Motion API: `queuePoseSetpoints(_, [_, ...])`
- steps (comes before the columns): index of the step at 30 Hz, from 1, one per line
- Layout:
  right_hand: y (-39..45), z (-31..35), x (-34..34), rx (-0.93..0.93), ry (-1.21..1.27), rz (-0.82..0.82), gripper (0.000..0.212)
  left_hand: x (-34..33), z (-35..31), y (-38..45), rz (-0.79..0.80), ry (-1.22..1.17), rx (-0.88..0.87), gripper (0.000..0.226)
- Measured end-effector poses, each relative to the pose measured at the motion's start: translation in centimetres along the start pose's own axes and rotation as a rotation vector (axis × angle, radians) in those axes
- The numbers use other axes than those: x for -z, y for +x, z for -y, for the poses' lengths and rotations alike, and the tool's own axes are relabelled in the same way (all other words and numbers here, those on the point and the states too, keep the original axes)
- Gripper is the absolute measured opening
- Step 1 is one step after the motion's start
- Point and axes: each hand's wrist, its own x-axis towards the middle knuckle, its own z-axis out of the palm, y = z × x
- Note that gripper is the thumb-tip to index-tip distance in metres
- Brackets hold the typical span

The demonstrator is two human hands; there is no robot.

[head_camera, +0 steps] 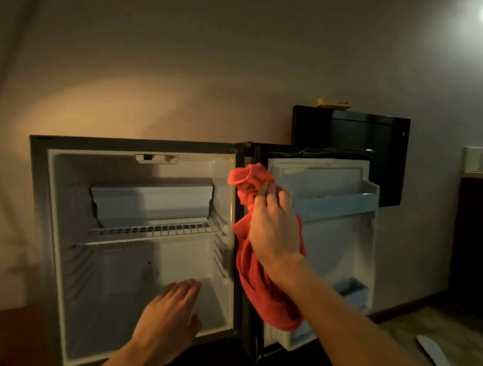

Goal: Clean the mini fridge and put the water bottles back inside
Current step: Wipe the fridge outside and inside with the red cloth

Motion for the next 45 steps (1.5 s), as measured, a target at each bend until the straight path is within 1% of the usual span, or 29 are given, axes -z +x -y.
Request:
queuePoseSetpoints(2, [-2.5, 0.1, -1.2, 0.027, -0.053, 0.063, 0.051, -0.4, -0.3, 0.1, 0.025, -0.015, 0.018, 0.071])
queuePoseSetpoints(4, [-4.7, 0.0, -2.4, 0.03, -0.06, 0.122, 0.045, -0.7, -0.8, 0.2, 0.046, -0.048, 0.029, 0.069])
queuePoseSetpoints(8, [-8.9, -0.3, -4.5, 0.05, -0.029, 0.304, 0.051, -0.7, -1.6, 0.3, 0.077, -0.041, 0.017, 0.065])
queuePoseSetpoints(9, [-9.9, -0.4, -4.7, 0.038, -0.008, 0.31, 0.045, -0.6, -1.8, 0.3, 0.074, -0.04, 0.015, 0.064])
queuePoseSetpoints(11, [-11.6, -0.4, -4.3, 0.017, 0.006, 0.315, 0.026, -0.6, -2.3, 0.2, 0.067, -0.033, 0.011, 0.065])
queuePoseSetpoints(13, [-13.6, -0.4, -4.9, 0.027, 0.045, 0.267, 0.032, -0.8, -2.5, 0.1, 0.061, -0.033, 0.005, 0.065])
queuePoseSetpoints(15, [-15.6, -0.6, -6.1, -0.018, 0.087, 0.286, 0.038, -1.0, -2.7, -0.1, 0.066, -0.037, 0.007, 0.065])
queuePoseSetpoints(17, [-17.3, -0.9, -7.7, -0.088, 0.165, 0.347, 0.05, -1.3, -2.9, -0.3, 0.071, -0.043, 0.006, 0.065])
queuePoseSetpoints(19, [-19.2, -1.2, -9.2, -0.098, 0.213, 0.488, 0.069, -1.5, -2.9, -0.4, 0.075, -0.058, 0.007, 0.066])
queuePoseSetpoints(21, [-20.7, -1.5, -10.1, -0.105, 0.23, 0.552, 0.074, -1.7, -2.7, -0.5, 0.068, -0.069, 0.008, 0.067])
queuePoseSetpoints(24, [-21.9, -1.7, -10.5, -0.105, 0.234, 0.574, 0.067, -2.0, -2.5, -0.6, 0.073, -0.081, 0.014, 0.067])
queuePoseSetpoints(28, [-21.9, -2.1, -10.3, -0.101, 0.273, 0.571, 0.039, -2.1, -2.7, -0.7, 0.072, -0.083, 0.023, 0.066])
queuePoseSetpoints(30, [-21.8, -2.3, -10.2, -0.107, 0.279, 0.575, 0.032, -2.0, -3.0, -0.8, 0.071, -0.075, 0.022, 0.066])
queuePoseSetpoints(33, [-21.6, -2.7, -10.1, -0.134, 0.298, 0.606, 0.033, -1.9, -3.4, -1.1, 0.068, -0.07, 0.008, 0.066])
queuePoseSetpoints(35, [-21.2, -2.9, -9.9, -0.113, 0.277, 0.649, 0.034, -1.8, -3.7, -1.1, 0.064, -0.071, 0.0, 0.066])
queuePoseSetpoints(38, [-20.6, -3.2, -9.6, -0.055, 0.28, 0.733, 0.034, -1.4, -4.2, -0.9, 0.045, -0.073, -0.01, 0.067])
queuePoseSetpoints(40, [-20.6, -3.1, -9.4, -0.003, 0.29, 0.79, 0.038, -1.2, -4.5, -0.6, 0.035, -0.068, -0.025, 0.068])
queuePoseSetpoints(43, [-20.9, -2.3, -9.0, 0.092, 0.196, 0.917, 0.051, -0.3, -5.7, 0.2, -0.001, -0.069, -0.074, 0.066])
queuePoseSetpoints(45, [-21.2, -2.0, -8.8, 0.154, 0.168, 0.959, 0.05, 0.7, -6.8, 1.4, -0.051, -0.071, -0.122, 0.063])
